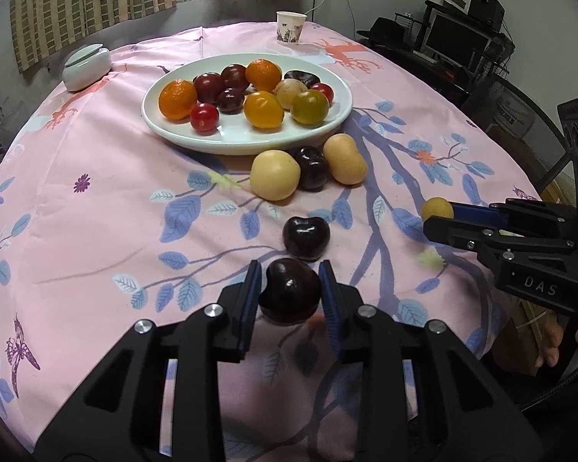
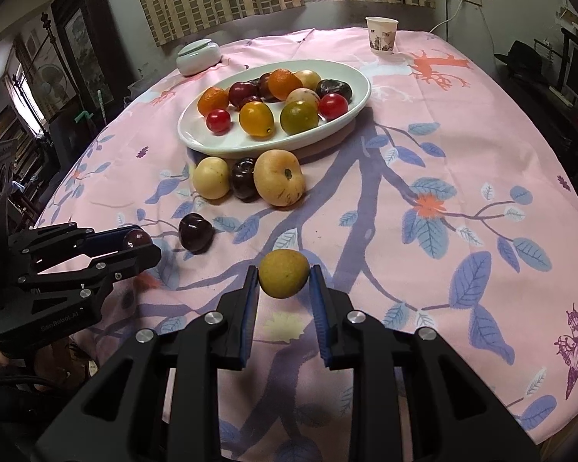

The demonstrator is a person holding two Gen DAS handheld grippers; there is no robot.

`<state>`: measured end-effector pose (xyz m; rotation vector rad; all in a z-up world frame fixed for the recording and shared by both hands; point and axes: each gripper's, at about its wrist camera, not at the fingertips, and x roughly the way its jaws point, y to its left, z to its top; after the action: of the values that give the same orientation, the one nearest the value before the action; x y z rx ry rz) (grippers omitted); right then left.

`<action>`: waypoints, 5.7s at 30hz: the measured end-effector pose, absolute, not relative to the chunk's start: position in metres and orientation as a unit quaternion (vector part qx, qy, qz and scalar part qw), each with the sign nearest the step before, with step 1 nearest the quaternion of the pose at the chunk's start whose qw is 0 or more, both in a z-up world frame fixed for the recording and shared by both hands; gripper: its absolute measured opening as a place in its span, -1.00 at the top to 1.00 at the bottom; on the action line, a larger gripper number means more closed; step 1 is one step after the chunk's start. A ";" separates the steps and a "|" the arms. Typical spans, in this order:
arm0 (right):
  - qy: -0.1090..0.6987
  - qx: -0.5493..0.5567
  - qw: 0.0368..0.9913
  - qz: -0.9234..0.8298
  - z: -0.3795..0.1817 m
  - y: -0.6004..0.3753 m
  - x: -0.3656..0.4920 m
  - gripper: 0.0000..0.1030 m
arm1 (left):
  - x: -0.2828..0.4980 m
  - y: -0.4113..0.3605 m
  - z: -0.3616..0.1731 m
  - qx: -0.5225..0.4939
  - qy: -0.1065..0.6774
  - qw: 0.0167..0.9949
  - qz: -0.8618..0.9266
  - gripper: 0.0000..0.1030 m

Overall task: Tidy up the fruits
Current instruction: 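Carry both fruits onto the white plate and open both tools, then withdraw both tools from the plate toward the remaining fruits, then grasp the large tan pear with the right tool while the left tool grasps a dark plum, then carry both fruits onto the white plate and open both tools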

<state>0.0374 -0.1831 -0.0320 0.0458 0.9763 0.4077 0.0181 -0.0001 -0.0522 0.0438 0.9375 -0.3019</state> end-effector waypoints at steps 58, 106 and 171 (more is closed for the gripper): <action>0.442 -0.001 0.882 0.165 -0.008 -0.174 0.093 -0.33 | 0.079 0.048 -0.019 -0.038 0.408 0.906 -0.109 -0.82; 0.499 0.026 0.833 0.239 -0.038 -0.159 0.091 0.31 | 0.056 -0.015 -0.066 0.044 0.461 0.875 -0.142 -0.80; 0.441 -0.036 0.865 0.239 -0.018 -0.079 0.166 0.12 | 0.188 0.055 -0.032 -0.029 0.438 0.895 -0.084 0.38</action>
<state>0.1662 -0.0793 -0.0176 -0.0763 0.9233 0.5002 0.1877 0.0546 -0.0322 -0.0600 0.9075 -0.1749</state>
